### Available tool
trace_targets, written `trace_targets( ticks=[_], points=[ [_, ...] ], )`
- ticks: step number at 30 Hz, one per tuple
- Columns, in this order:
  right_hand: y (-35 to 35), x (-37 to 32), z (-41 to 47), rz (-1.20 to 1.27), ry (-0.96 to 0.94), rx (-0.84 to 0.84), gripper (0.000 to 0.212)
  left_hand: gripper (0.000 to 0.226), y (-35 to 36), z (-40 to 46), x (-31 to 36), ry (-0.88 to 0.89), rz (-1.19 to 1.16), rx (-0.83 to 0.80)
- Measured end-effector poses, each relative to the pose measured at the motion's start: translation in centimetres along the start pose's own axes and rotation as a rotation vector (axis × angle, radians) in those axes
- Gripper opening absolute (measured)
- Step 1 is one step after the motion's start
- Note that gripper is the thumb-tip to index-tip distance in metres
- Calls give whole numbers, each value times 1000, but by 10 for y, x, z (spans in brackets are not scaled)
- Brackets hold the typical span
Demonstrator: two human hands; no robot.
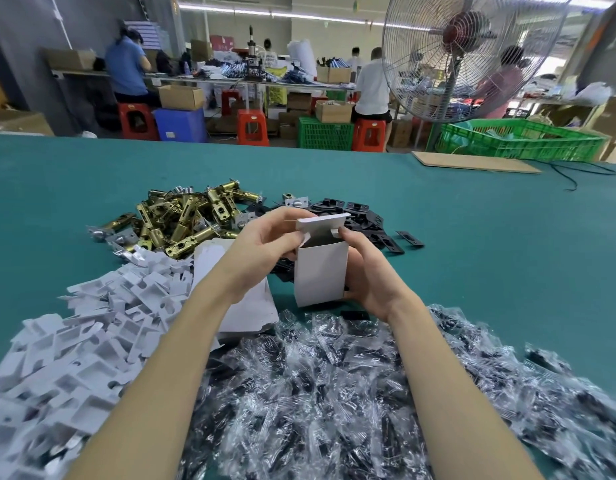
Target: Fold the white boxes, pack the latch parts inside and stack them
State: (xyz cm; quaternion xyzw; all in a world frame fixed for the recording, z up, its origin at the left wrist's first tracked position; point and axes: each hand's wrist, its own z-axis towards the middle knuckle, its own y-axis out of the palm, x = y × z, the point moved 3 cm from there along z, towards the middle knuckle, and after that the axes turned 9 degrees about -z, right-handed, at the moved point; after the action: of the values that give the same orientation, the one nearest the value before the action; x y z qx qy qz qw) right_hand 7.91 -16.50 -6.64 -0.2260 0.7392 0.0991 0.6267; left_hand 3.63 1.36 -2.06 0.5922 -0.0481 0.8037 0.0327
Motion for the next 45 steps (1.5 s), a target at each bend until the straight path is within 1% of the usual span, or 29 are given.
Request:
trace_targets(
  ticks=[5,7,11,13,15,18,20,22,25,31,33,35,40,43,45],
  points=[
    [1,0,0,-28,13,28,78,16,0,2,0,47,45,113],
    [2,0,0,-42,13,34,79,19,-1,2,-2,14,2,136],
    [4,-1,-1,-70,20,28,85,43,3,1,-6,-75,-196,161],
    [3,-1,-1,-63,22,38,86,50,6,0,-6,-56,-200,155],
    [3,-1,-1,-41,22,47,82,46,6,-1,-6,-37,-178,99],
    [3,-1,-2,-35,10,46,81,22,3,-2,-7,-53,-232,-17],
    [3,-2,-3,-59,7,36,83,20,1,-1,-6,-32,-193,16],
    [3,-2,-2,-76,5,39,83,25,1,1,-7,3,-150,60],
    [3,0,-1,-90,-3,39,75,31,1,1,-8,20,-135,75],
    [3,0,0,-93,-20,-25,74,24,-3,2,-12,39,-23,133],
    [3,0,1,-95,-16,-10,73,23,-3,2,-12,47,50,155],
    [3,1,1,-97,-13,8,73,24,-3,2,-12,92,120,170],
    [3,0,1,-87,-10,12,74,21,-7,-3,-10,211,246,105],
    [4,0,1,-97,-11,2,77,27,-9,-3,-8,204,297,56],
    [4,-1,1,-94,-10,7,78,30,-9,-4,-7,217,323,59]
  ],
)
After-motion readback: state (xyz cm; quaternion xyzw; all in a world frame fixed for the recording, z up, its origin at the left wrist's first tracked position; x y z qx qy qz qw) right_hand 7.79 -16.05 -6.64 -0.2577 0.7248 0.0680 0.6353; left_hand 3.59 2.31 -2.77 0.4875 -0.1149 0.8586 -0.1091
